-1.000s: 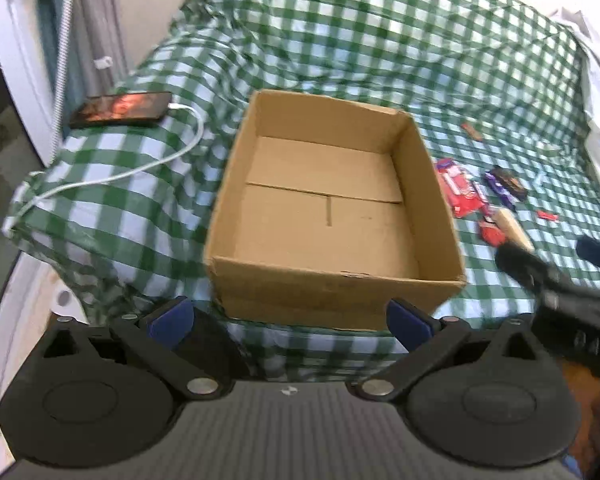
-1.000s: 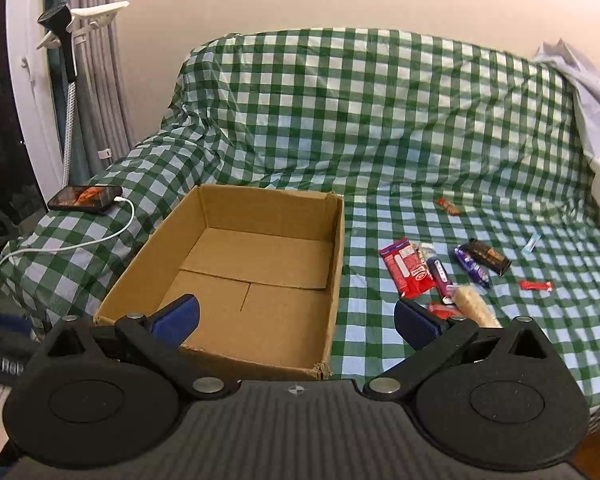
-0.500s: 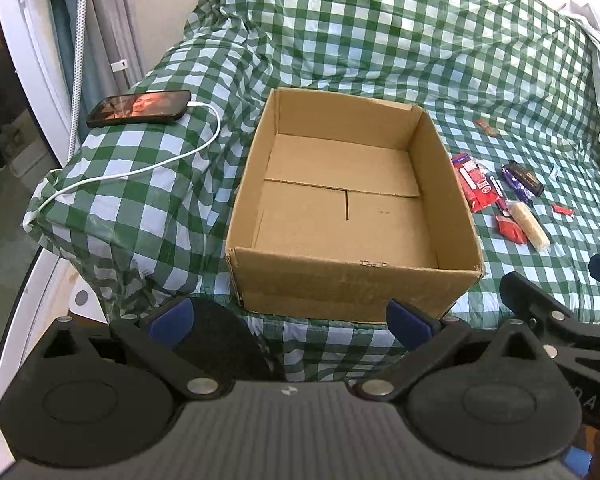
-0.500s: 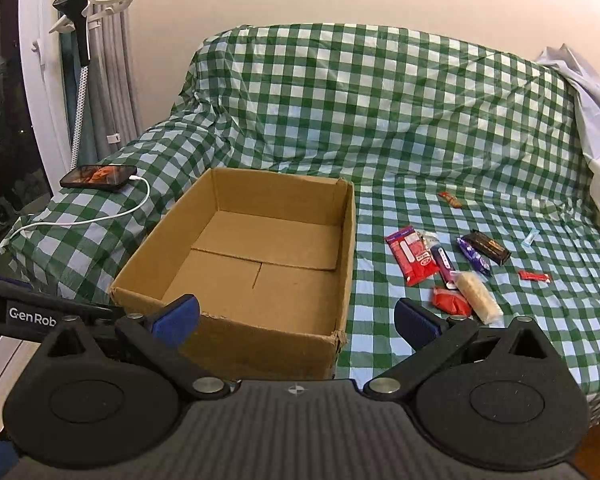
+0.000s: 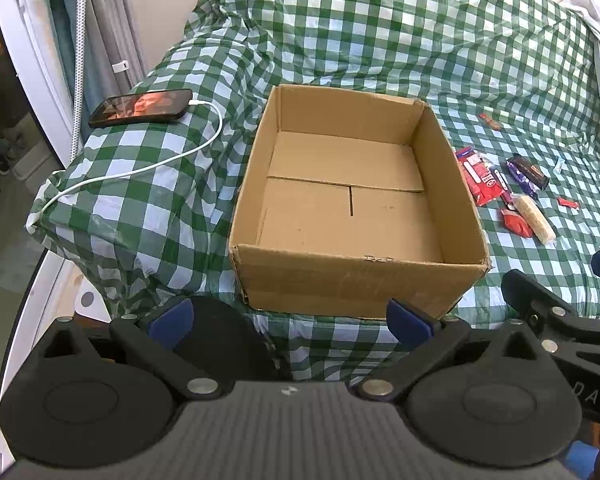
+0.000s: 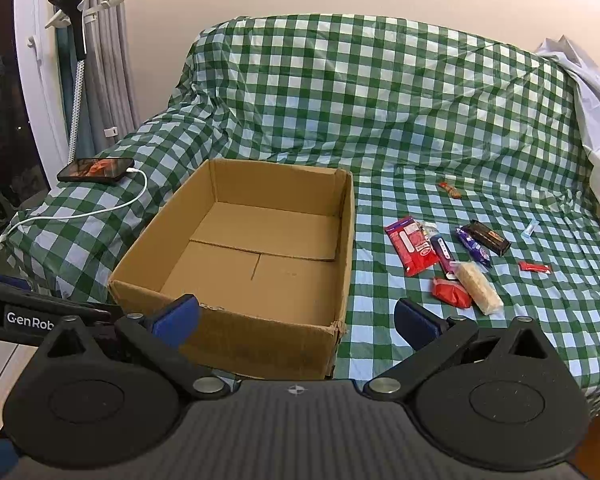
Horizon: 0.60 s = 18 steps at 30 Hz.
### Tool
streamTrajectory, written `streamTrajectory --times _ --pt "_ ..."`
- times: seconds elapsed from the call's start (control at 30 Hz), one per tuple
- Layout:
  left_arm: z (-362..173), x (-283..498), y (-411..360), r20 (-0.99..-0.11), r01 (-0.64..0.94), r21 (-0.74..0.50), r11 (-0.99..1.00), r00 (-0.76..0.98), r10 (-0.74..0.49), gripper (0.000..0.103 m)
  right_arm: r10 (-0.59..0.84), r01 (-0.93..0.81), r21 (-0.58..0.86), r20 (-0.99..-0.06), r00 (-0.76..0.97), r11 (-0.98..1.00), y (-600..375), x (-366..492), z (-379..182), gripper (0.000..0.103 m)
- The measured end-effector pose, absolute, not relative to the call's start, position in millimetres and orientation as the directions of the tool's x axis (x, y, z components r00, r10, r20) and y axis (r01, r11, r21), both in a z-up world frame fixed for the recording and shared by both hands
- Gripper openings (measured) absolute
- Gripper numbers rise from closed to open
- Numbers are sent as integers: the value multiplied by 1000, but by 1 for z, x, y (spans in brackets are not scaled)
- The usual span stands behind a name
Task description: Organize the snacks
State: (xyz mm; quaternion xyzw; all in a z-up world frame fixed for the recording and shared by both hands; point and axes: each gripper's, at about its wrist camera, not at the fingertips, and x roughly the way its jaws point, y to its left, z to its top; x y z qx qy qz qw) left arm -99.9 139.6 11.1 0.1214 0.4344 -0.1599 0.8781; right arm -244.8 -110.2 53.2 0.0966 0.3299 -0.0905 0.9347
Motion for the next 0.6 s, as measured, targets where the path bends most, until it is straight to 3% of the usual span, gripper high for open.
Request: streamTrajectory --times 0.6 --pt "6 -96 137 -813 390 93 916 560 -156 103 -87 236 142 -658 748 961 -114 -239 49 103"
